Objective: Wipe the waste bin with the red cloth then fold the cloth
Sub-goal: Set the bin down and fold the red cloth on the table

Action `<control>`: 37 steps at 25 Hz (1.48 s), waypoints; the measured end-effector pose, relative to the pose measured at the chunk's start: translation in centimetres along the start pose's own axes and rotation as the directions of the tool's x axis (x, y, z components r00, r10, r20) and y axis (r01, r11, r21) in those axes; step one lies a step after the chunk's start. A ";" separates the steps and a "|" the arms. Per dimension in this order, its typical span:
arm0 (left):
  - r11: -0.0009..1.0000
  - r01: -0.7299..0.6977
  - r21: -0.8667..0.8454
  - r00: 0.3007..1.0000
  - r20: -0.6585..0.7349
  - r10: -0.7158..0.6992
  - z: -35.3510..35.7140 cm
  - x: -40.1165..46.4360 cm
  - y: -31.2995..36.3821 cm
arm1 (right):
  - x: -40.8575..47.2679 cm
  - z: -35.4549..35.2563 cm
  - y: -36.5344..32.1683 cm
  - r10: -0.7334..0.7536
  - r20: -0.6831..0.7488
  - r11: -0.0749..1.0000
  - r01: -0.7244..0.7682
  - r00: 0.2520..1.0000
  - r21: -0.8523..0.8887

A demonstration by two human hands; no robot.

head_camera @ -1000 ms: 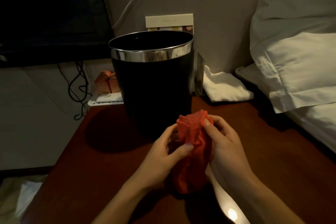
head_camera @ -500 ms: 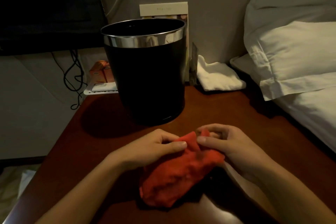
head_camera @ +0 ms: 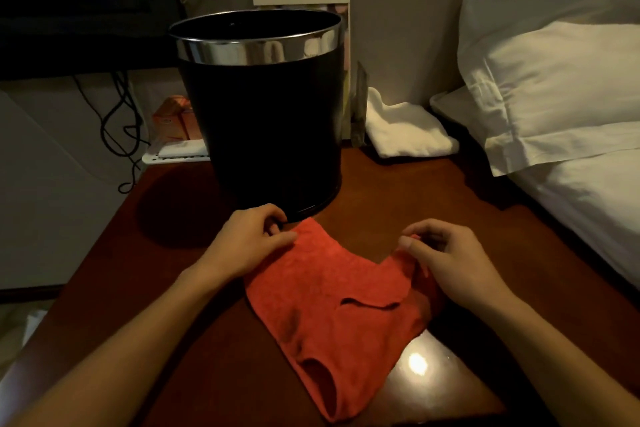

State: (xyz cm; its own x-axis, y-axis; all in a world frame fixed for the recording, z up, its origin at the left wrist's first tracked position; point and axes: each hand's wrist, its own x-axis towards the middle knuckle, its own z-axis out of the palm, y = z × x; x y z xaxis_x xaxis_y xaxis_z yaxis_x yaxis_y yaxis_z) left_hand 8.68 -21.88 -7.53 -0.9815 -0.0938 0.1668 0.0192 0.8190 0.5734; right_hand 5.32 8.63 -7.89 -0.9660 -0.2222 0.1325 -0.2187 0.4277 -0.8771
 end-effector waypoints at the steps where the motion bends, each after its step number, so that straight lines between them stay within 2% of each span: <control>1: 0.997 0.045 0.058 0.999 0.017 -0.046 -0.2 -0.1 -0.3 | 0.0 -0.1 -0.1 -0.046 0.010 0.997 0.047 0.999 -0.063; 3: 0.971 0.035 0.238 0.999 -0.010 -0.034 -0.5 -0.8 -0.1 | -0.1 -0.2 -0.6 -0.177 0.105 0.942 0.199 0.979 -0.271; 4: 0.966 0.002 0.259 0.998 -0.056 0.013 -0.6 -1.5 0.6 | -0.3 -0.2 -1.1 -0.221 0.200 0.900 0.278 0.955 -0.336; 6: 0.987 -0.099 0.128 0.990 -0.091 0.112 -0.1 -3.8 3.0 | -0.5 -0.2 -2.3 -0.222 0.402 0.843 0.382 0.889 -0.379; 8: 0.991 -0.129 -0.028 0.991 0.039 0.130 0.8 -6.6 5.5 | -0.7 0.1 -2.8 -0.195 0.542 0.789 0.459 0.817 -0.408; 10: 0.993 -0.105 -0.047 0.981 0.158 0.111 2.0 -8.8 6.9 | -0.7 0.3 -2.7 -0.199 0.588 0.752 0.507 0.784 -0.422; 14: 0.993 -0.088 0.075 0.985 0.156 0.075 3.9 -11.3 6.9 | -1.5 0.5 -2.0 -0.295 0.549 0.757 0.542 0.782 -0.365; 16: 0.992 -0.123 0.017 0.979 0.163 0.119 4.0 -11.7 6.1 | -2.1 0.2 -1.8 -0.316 0.503 0.790 0.517 0.804 -0.329; 18: 0.986 -0.154 -0.068 0.971 0.176 0.164 3.2 -10.9 4.5 | -2.7 0.0 -1.8 -0.277 0.470 0.844 0.447 0.838 -0.298; 21: 0.976 -0.209 -0.069 0.975 0.068 0.213 1.2 -8.0 2.0 | -3.7 0.0 -2.3 -0.246 0.399 0.920 0.342 0.883 -0.191; 23: 0.976 -0.208 -0.068 0.978 -0.023 0.207 -0.2 -6.9 1.7 | -4.7 0.0 -2.8 -0.276 0.344 0.930 0.340 0.898 -0.142; 25: 0.966 -0.244 -0.090 0.969 -0.058 0.240 -1.2 -8.1 2.3 | -5.8 -0.3 -3.3 -0.307 0.325 0.929 0.356 0.895 -0.104; 30: 0.915 -0.363 -0.176 0.925 0.049 0.376 -2.1 -15.4 3.3 | -8.9 -1.1 -3.5 -0.369 0.414 0.891 0.443 0.832 -0.096; 33: 0.919 -0.324 -0.227 0.941 0.027 0.338 -2.5 -17.0 3.5 | -9.8 -1.6 -4.1 -0.409 0.374 0.884 0.463 0.832 -0.065; 37: 0.933 -0.236 -0.270 0.972 -0.060 0.228 -2.6 -16.5 4.2 | -9.2 -1.5 -5.3 -0.397 0.190 0.912 0.410 0.898 -0.029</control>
State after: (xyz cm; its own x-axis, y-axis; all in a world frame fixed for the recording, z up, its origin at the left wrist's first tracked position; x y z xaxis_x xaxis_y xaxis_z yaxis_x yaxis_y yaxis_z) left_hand 25.48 -18.40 -5.79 -0.9379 0.0619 0.3415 0.3012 0.6339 0.7123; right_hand 15.13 9.69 -3.81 -0.7540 -0.5361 0.3796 -0.5991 0.3241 -0.7322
